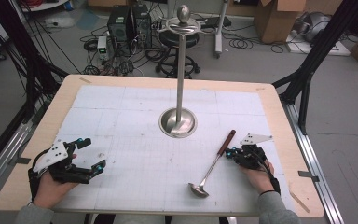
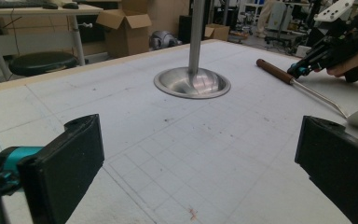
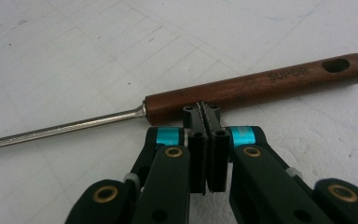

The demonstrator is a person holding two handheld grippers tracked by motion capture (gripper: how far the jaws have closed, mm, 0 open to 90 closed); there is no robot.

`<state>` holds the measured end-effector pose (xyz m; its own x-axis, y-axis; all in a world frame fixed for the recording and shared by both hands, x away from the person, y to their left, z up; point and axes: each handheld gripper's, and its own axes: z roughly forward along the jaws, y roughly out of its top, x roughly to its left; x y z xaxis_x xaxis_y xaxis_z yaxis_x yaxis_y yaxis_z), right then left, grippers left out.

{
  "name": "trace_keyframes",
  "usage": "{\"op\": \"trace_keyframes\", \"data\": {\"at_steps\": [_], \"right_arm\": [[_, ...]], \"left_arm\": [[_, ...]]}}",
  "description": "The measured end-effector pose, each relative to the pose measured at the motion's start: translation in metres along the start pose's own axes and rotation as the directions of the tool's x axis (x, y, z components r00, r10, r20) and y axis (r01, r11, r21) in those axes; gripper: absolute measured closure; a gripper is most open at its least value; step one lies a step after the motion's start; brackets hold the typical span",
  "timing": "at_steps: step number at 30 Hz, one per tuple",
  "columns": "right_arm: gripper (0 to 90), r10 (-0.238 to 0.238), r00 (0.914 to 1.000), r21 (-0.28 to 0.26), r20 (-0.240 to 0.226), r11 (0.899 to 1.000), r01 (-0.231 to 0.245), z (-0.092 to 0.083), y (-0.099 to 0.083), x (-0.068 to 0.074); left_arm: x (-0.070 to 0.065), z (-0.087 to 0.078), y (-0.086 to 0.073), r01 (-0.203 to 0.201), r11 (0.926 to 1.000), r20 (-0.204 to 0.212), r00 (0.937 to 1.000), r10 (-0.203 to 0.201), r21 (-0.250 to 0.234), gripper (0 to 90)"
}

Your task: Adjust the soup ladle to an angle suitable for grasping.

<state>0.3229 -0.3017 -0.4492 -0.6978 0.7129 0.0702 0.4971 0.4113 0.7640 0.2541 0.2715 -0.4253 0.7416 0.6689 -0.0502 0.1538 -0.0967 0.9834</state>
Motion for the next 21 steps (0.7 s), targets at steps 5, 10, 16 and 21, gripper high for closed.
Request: {"op": "trace_keyframes", "data": {"at_steps": [5,10,16,21], "right_arm": [[89.7,-0.003,1.0000,-0.003,-0.001,1.000,0.003,0.002,0.001,0.000],[89.8,-0.016,0.9999,0.009,0.000,1.000,0.016,0.006,0.005,0.000],[89.8,-0.027,0.9996,0.010,0.000,1.000,0.027,0.010,0.009,0.001],[89.8,-0.031,0.9995,0.017,-0.002,0.999,0.031,0.014,0.013,0.002]], "left_arm": [[0.000,0.000,0.000,-0.003,1.0000,-0.008,1.0000,0.003,-0.002,1.7],[-0.001,0.000,0.000,-0.007,1.0000,-0.007,1.0000,0.007,0.005,1.7],[-0.001,-0.001,-0.001,-0.008,0.9999,-0.008,0.9999,0.008,0.008,1.7],[-0.001,-0.001,-0.002,-0.012,0.9998,-0.021,0.9997,0.012,0.017,1.7]]}}
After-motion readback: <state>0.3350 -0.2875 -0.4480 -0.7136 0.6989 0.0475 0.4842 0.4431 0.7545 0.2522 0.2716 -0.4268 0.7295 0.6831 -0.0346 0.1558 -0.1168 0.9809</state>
